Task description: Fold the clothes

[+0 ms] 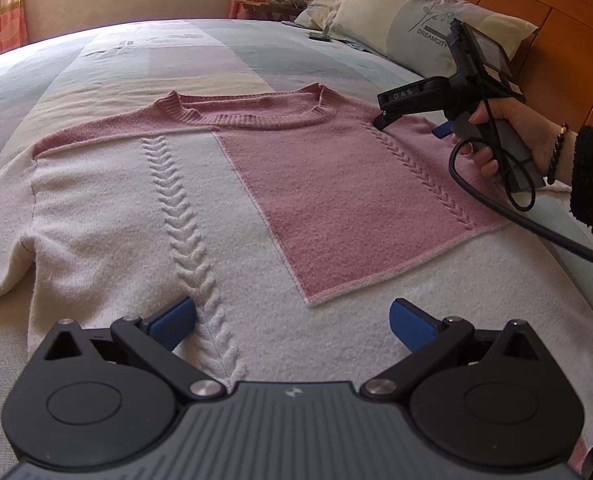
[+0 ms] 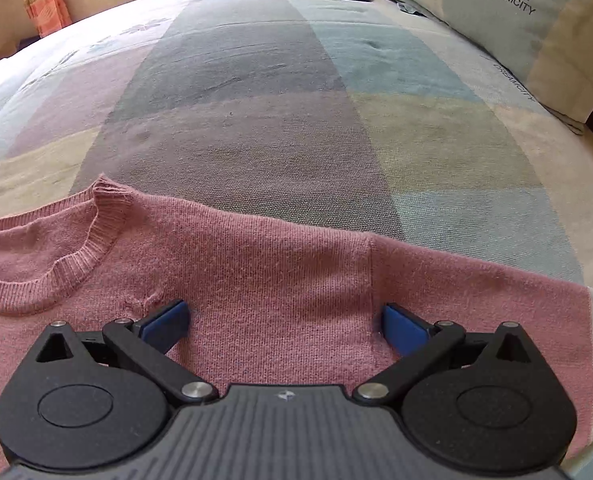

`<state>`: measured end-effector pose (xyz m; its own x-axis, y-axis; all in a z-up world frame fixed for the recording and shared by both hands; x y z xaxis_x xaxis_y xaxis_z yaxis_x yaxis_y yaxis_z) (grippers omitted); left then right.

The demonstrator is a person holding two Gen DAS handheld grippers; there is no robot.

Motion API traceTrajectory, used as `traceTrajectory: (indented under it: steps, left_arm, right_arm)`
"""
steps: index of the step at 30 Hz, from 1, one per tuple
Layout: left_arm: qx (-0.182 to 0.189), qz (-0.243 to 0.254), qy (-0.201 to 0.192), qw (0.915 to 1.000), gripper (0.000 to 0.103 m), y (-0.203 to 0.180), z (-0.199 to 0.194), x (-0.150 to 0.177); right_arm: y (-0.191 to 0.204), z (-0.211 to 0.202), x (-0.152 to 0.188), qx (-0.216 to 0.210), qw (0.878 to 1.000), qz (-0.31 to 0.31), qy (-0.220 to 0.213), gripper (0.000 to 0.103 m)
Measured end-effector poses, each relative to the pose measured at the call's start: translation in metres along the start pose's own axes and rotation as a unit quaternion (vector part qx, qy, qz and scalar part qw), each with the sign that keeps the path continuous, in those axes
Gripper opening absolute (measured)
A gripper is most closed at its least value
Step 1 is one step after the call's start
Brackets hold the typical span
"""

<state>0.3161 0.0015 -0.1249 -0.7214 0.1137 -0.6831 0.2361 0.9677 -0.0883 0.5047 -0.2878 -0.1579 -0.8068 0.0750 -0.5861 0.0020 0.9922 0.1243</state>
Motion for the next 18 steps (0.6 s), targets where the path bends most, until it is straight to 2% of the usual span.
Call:
traceTrajectory:
  steps: [1, 4, 6, 8, 11, 14, 18]
  left_arm:
    - [0.0, 0.001, -0.001, 1.0, 0.102, 0.0, 0.0, 0.0]
    - [-0.004, 0.006, -0.005, 1.0, 0.102, -0.002, 0.001, 0.001]
    - [-0.009, 0.014, -0.005, 0.9999, 0.102, -0.004, 0.001, 0.002]
    - [-0.015, 0.02, -0.005, 0.9997, 0.102, -0.006, 0.001, 0.003]
    - [-0.018, 0.025, -0.003, 0.9995, 0.102, -0.008, 0.001, 0.003]
    - [-0.019, 0.026, -0.002, 0.9995, 0.102, -0.008, 0.0, 0.003]
    - [-0.019, 0.026, -0.001, 0.9995, 0.102, -0.008, 0.0, 0.003]
  right_arm:
    - [-0.001, 0.002, 0.001, 0.004, 1.0, 0.003, -0.027, 0.103]
    - [-0.004, 0.008, -0.002, 0.01, 0.998, -0.007, -0.055, 0.103]
    - [-0.007, 0.004, -0.007, 0.007, 0.999, -0.004, -0.032, 0.103]
    - [-0.019, -0.011, -0.014, -0.012, 0.999, 0.032, -0.014, 0.103]
    - [-0.048, -0.054, -0.01, -0.048, 0.997, 0.041, -0.044, 0.103]
    - [-0.099, -0.089, -0.004, -0.007, 0.997, 0.056, -0.047, 0.103]
    - [-0.192, -0.117, 0.017, 0.052, 0.987, 0.143, -0.042, 0.103]
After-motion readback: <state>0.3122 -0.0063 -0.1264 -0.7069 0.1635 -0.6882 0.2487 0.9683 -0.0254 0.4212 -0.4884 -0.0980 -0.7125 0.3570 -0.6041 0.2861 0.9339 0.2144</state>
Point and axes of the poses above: each gripper's, at about its wrist camera, not at the fingertips, and z roughly the way its jaws point, y to its left, x to its underside, the point moved 1 cm from there along z, roughly the way its jaws point, and after that the axes turned 7 degrees about -x, right-handed, at the moved point
